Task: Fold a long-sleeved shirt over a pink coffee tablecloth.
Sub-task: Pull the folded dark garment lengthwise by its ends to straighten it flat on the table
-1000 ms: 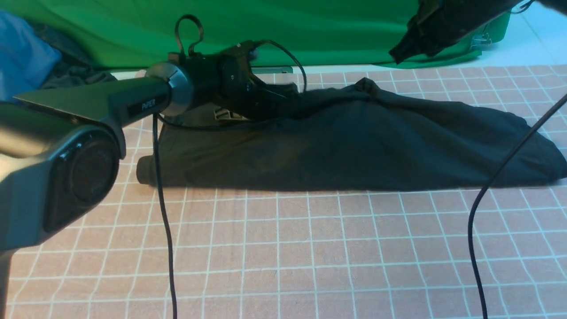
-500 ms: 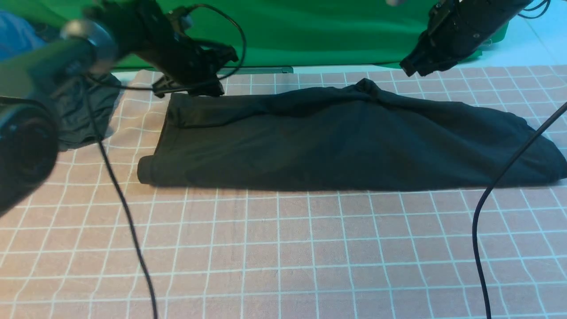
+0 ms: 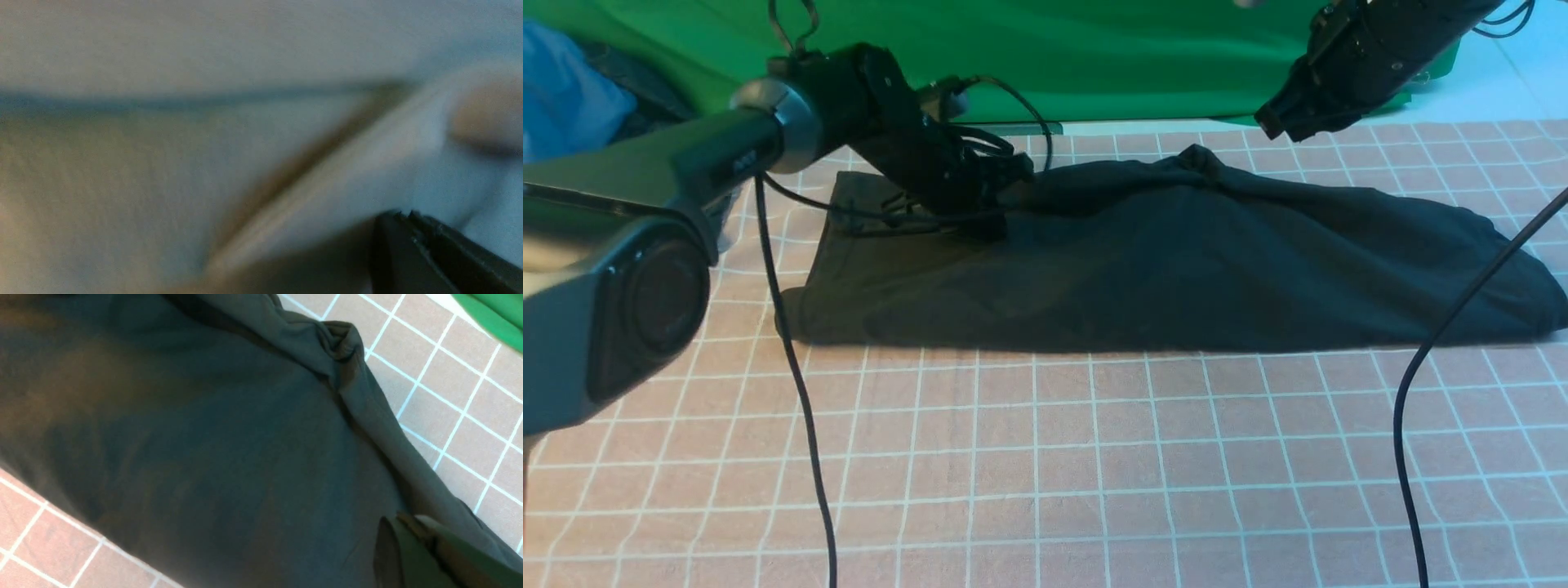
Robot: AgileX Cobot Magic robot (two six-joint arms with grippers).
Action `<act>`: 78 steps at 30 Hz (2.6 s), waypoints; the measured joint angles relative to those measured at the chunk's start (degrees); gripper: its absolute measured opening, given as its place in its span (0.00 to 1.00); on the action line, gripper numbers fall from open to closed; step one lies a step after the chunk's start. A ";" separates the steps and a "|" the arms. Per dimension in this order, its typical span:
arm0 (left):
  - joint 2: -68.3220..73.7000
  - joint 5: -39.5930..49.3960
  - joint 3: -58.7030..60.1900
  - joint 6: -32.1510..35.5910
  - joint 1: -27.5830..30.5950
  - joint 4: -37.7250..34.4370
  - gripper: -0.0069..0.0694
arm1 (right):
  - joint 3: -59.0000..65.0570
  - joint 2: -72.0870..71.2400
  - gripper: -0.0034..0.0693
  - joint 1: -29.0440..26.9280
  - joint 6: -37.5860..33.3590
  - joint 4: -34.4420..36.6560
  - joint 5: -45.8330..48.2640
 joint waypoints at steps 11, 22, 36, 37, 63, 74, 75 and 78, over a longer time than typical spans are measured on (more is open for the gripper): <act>1.80 -18.20 -1.90 -6.52 4.20 14.26 0.11 | 0.00 -0.02 0.10 0.00 0.00 0.05 0.29; -10.70 8.90 -5.79 -6.79 8.67 17.40 0.11 | 0.00 -0.02 0.10 -0.11 1.21 -0.27 3.66; -31.75 4.61 34.41 -8.89 9.74 14.83 0.13 | 0.00 -0.40 0.10 -2.28 1.32 -0.53 11.96; -31.75 4.40 34.69 -9.00 9.74 14.93 0.13 | 0.00 -0.40 0.10 -2.28 1.32 -0.53 12.01; -23.45 0.18 37.04 -7.80 9.74 10.77 0.15 | 5.85 -2.97 0.11 -18.22 10.84 -0.15 15.22; -26.62 1.84 36.94 -7.33 10.28 13.13 0.13 | 19.98 -3.16 0.73 -27.24 12.24 -0.39 4.31; -26.92 1.51 36.94 -7.33 10.28 13.13 0.13 | 19.98 -2.63 0.78 -27.24 12.18 -0.22 1.78; -27.09 1.15 36.94 -7.33 10.28 13.18 0.13 | 19.98 -0.41 0.83 -27.24 12.18 -0.17 -1.45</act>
